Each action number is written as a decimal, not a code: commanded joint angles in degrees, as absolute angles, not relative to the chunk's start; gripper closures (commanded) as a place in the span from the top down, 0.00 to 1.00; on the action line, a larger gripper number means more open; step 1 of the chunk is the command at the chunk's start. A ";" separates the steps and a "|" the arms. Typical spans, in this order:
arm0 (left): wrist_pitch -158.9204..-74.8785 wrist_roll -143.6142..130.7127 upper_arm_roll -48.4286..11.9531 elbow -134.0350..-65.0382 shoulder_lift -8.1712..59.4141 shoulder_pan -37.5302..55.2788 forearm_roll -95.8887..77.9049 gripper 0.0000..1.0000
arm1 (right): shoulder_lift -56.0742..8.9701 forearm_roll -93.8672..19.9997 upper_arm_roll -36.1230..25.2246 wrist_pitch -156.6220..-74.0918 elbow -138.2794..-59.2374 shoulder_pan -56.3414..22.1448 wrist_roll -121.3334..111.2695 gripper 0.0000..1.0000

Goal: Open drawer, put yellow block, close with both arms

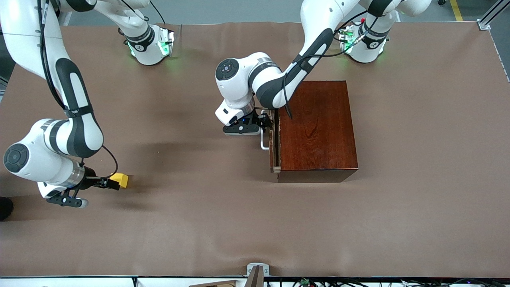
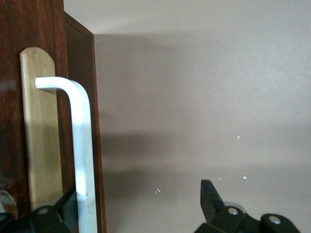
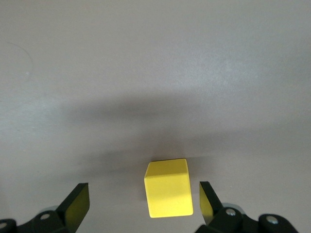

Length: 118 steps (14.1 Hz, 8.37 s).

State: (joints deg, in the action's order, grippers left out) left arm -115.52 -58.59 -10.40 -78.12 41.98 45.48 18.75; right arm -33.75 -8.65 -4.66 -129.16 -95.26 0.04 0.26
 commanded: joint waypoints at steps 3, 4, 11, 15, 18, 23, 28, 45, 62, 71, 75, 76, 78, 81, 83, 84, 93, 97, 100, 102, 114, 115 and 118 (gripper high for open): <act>-117.25 -60.21 -11.16 -76.73 42.45 46.67 17.58 1.00 | -36.30 -7.03 -4.66 -128.94 -94.39 0.53 -5.79 1.00; -117.25 -60.21 -11.16 -76.73 42.28 46.67 17.58 1.00 | -36.65 -6.94 -4.66 -128.85 -94.57 0.44 -7.11 1.00; -117.16 -60.21 -11.69 -76.64 41.40 46.50 16.44 1.00 | -39.46 -3.27 -4.66 -129.02 -94.92 0.18 -8.44 1.00; -116.98 -60.21 -11.87 -76.64 41.05 46.23 15.82 1.00 | -39.73 -2.99 -4.66 -128.94 -95.45 0.18 -8.18 0.73; -117.25 -60.29 -11.69 -76.64 41.57 46.58 15.56 1.00 | -39.73 -3.08 -4.57 -129.02 -95.71 0.35 -7.91 0.06; -118.12 -60.03 -11.69 -76.73 42.36 46.67 15.56 1.00 | -39.03 -3.08 -4.57 -128.67 -95.01 0.44 -9.13 0.00; -119.96 -59.68 -11.69 -76.64 42.80 46.58 15.64 1.00 | -36.22 -3.43 -4.48 -126.05 -94.14 0.27 -11.51 0.00; -125.33 -55.01 -10.90 -76.64 44.12 43.24 15.65 1.00 | -32.87 -3.34 -3.43 -112.06 -80.16 -1.23 -19.42 0.00; -133.94 -65.12 -11.34 -73.30 46.67 49.65 15.47 1.00 | -32.87 -3.52 -3.43 -112.06 -80.16 -0.97 -20.83 0.00; -135.35 -67.85 -11.86 -72.16 45.97 50.01 14.86 1.00 | -32.87 -3.60 -3.43 -111.97 -80.16 -1.05 -21.18 0.00; -135.26 -69.16 -12.04 -71.72 44.91 49.75 12.49 1.00 | -32.87 -3.60 -3.43 -111.97 -80.16 -0.97 -21.18 0.00; -135.18 -69.95 -11.95 -71.72 44.65 49.75 11.70 1.00 | -32.87 -3.60 -3.43 -111.97 -80.16 -1.05 -21.18 0.00; -134.56 -69.96 -11.52 -71.81 44.04 49.66 11.51 1.00 | -32.87 -3.69 -3.43 -112.06 -80.16 -1.05 -21.18 0.00; -131.94 -69.87 -10.99 -72.16 43.68 49.57 11.60 1.00 | -32.87 -3.60 -3.43 -112.06 -80.16 -1.05 -21.18 0.00; -129.04 -69.87 -11.07 -72.16 43.51 49.40 11.51 1.00 | -32.87 -3.69 -3.43 -112.06 -80.16 -0.97 -21.18 0.00; -126.76 -69.87 -11.25 -72.16 43.16 49.39 11.43 1.00 | -32.87 -3.69 -3.43 -112.06 -80.16 -0.97 -21.18 0.00; -115.25 -69.70 -11.34 -72.16 30.35 46.34 4.67 1.00 | -31.64 -3.78 -3.08 -111.89 -80.33 -1.32 -24.95 0.00; -100.41 -66.38 -10.99 -72.60 19.71 38.69 0.97 1.00 | -30.15 -3.78 -0.71 -110.31 -80.33 -1.32 -27.41 0.00; -91.17 -54.62 -11.07 -73.21 14.87 30.18 0.79 1.00 | -29.45 -3.78 1.22 -110.21 -80.33 -1.41 -31.37 0.00; -87.73 -49.07 -11.25 -73.39 12.67 24.55 0.70 1.00 | -29.01 -3.78 2.72 -110.21 -80.33 -1.41 -35.66 0.00; -85.42 -23.17 -10.99 -83.14 3.34 0.63 -2.90 1.00 | -26.19 -3.78 19.50 -106.78 -80.59 -2.37 -54.05 0.00; -85.95 -18.68 -10.81 -83.23 3.34 -1.21 -3.07 1.00 | -26.45 -3.78 20.47 -107.22 -80.77 -3.16 -54.05 0.00; -86.75 -9.44 -9.33 -83.41 3.43 -2.29 -3.08 1.00 | -26.54 -1.34 20.92 -108.89 -79.98 -9.64 -54.75 0.00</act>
